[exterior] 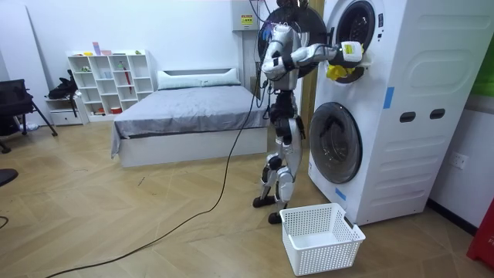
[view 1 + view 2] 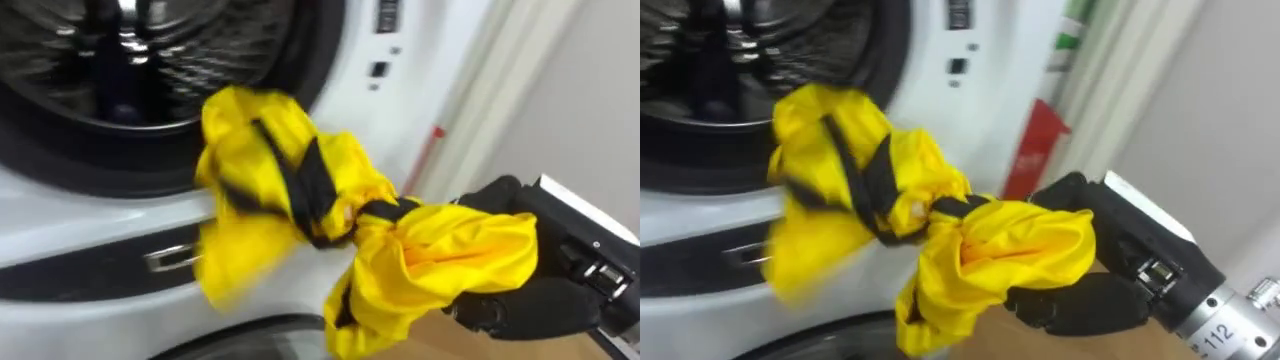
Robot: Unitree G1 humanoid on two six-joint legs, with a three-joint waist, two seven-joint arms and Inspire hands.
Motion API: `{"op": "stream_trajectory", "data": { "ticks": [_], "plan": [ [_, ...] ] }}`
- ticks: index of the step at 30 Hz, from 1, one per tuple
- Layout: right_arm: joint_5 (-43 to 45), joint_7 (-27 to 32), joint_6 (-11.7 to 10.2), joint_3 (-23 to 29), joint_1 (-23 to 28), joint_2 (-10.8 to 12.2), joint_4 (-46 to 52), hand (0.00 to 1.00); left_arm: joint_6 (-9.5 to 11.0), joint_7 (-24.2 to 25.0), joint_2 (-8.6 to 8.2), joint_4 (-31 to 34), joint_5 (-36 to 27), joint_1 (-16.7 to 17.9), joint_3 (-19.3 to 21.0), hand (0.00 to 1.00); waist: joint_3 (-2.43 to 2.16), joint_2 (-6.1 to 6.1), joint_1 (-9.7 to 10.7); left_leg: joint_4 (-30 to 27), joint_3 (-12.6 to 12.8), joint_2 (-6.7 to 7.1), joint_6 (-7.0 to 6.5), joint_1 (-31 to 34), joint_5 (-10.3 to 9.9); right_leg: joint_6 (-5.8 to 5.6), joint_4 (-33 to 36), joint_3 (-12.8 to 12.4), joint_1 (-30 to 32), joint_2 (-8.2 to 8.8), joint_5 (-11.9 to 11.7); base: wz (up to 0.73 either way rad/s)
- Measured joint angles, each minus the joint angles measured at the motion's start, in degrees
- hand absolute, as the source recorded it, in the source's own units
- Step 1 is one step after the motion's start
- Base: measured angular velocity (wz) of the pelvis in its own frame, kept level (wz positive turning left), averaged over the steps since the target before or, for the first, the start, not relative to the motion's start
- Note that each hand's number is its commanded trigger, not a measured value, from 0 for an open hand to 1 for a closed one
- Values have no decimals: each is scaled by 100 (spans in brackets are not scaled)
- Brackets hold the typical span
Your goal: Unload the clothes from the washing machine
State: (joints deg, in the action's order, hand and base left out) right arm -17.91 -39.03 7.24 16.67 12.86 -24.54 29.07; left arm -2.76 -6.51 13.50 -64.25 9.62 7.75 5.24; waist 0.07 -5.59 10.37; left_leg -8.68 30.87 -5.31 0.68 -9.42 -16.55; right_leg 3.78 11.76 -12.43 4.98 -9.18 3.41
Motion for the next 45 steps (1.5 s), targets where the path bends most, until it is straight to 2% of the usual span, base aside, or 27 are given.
{"op": "stream_trajectory", "data": {
  "ticks": [2,3,5,7,9,11,13,15,16,17,18,19,20,23,24,26,29,33,35,37,38,39,40,45],
  "plan": [
    [3,-65,42,0,92,1,-493,100,-69,59,1,-21,-37,-123,-250,0,18,57,86,-5,226,-24,23,-21,-38,17,0,-13,22,-49,-34,-49],
    [11,-68,66,1,128,3,-615,100,-82,79,0,-22,-42,-157,-313,0,15,80,100,-9,245,-26,29,-22,-45,22,1,-13,33,-57,-40,-39],
    [39,-86,203,6,170,4,-943,100,-87,121,-12,-25,-100,-277,-459,0,12,214,183,-27,399,-30,35,18,-69,24,65,-107,158,-98,-44,-34],
    [6,-105,205,4,171,6,-1251,100,-96,178,-10,-59,-143,-417,-602,0,18,313,225,-98,507,-45,35,90,-106,21,112,-169,277,-117,-46,-26],
    [7,-120,205,-10,154,13,-1667,100,-86,217,-1,-72,-226,-514,-837,0,6,408,221,-114,528,-29,34,188,-111,17,171,-243,414,-136,-48,-22],
    [60,-97,206,-35,60,112,-2254,100,-83,231,-7,-146,-342,-644,-1081,0,35,530,247,-168,532,-14,31,326,-113,11,236,-303,584,-142,-51,-18],
    [56,-55,206,-124,-53,114,-2695,100,-67,231,-12,-192,-387,-665,-1254,0,53,616,268,-273,577,-12,30,421,-114,8,306,-383,699,-161,-49,-25],
    [59,84,154,-261,-163,152,-3172,100,-67,234,-16,-214,-457,-645,-1339,0,35,730,275,-314,581,-11,25,539,-120,8,310,-377,818,-168,-51,-21],
    [70,229,143,-355,-175,202,-3447,100,-63,234,-11,-207,-497,-657,-1395,0,27,811,302,-350,541,0,25,634,-120,16,319,-340,904,-157,-56,9],
    [53,354,141,-428,-194,265,-3780,100,-60,233,-21,-201,-564,-628,-1499,0,47,906,349,-409,503,-10,25,703,-120,20,320,-292,935,-131,-58,14],
    [57,404,142,-433,-201,294,-3939,100,-45,233,-42,-200,-573,-625,-1553,0,40,966,351,-413,503,-12,25,723,-120,21,320,-252,955,-123,-58,10],
    [71,561,142,-432,-238,355,-4196,100,3,234,-89,-207,-573,-619,-1591,0,23,1096,347,-410,503,-8,25,775,-119,27,327,-151,1021,-98,-57,0],
    [128,730,116,-440,-282,424,-4389,100,48,236,-109,-213,-577,-610,-1596,0,33,1213,349,-406,503,-4,24,809,-119,31,336,-155,1059,-97,-59,0],
    [240,1080,-16,-524,-372,580,-5007,100,84,236,-108,-190,-698,-602,-1589,0,20,1375,335,-404,506,3,25,846,-116,53,411,-160,1141,-103,-43,0],
    [237,1144,-23,-570,-400,599,-5097,100,89,236,-109,-179,-719,-594,-1596,0,2,1401,346,-404,506,7,24,879,-116,53,424,-162,1179,-103,-41,-5],
    [235,1387,-113,-691,-551,723,-5438,100,138,235,-119,-208,-774,-573,-1596,0,2,1435,343,-408,513,22,3,987,-95,50,506,-176,1347,-92,-39,-4],
    [169,1712,-280,-703,-802,842,-5982,100,166,235,-180,-218,-962,-571,-1602,0,22,1504,353,-406,506,74,-20,1093,-61,41,525,-188,1453,-66,-50,0],
    [113,2003,-381,-700,-1114,843,-6653,100,165,235,-194,-210,-1180,-565,-1611,0,20,1577,352,-408,494,103,-51,1242,-22,36,607,-166,1631,-24,-46,6],
    [-27,2259,-437,-704,-1250,844,-7039,100,171,235,-193,-197,-1378,-567,-1623,0,5,1614,351,-411,409,110,-76,1380,17,35,670,-101,1754,30,-45,17],
    [-158,2436,-479,-706,-1308,845,-7238,100,169,235,-194,-193,-1457,-578,-1695,0,11,1632,354,-405,337,132,-90,1444,54,34,709,-36,1821,71,-42,21],
    [-312,2536,-481,-705,-1336,844,-7347,100,169,235,-197,-193,-1482,-578,-1753,0,13,1633,354,-404,327,181,-93,1476,81,35,709,-1,1851,97,-29,22],
    [-400,2581,-482,-700,-1369,842,-7384,93,169,235,-201,-195,-1513,-578,-1772,0,13,1632,353,-398,286,205,-103,1502,91,35,732,8,1894,111,-13,14],
    [-532,2662,-482,-665,-1426,843,-7403,0,168,235,-211,-195,-1521,-586,-1777,0,15,1641,354,-394,189,215,-111,1577,96,33,812,19,1994,126,9,12],
    [-998,2926,-738,-586,-1516,842,-7694,0,191,235,-234,-215,-1581,-626,-1778,0,23,1641,368,-396,30,300,-137,1690,167,47,918,141,2105,218,72,17]
  ]
}}
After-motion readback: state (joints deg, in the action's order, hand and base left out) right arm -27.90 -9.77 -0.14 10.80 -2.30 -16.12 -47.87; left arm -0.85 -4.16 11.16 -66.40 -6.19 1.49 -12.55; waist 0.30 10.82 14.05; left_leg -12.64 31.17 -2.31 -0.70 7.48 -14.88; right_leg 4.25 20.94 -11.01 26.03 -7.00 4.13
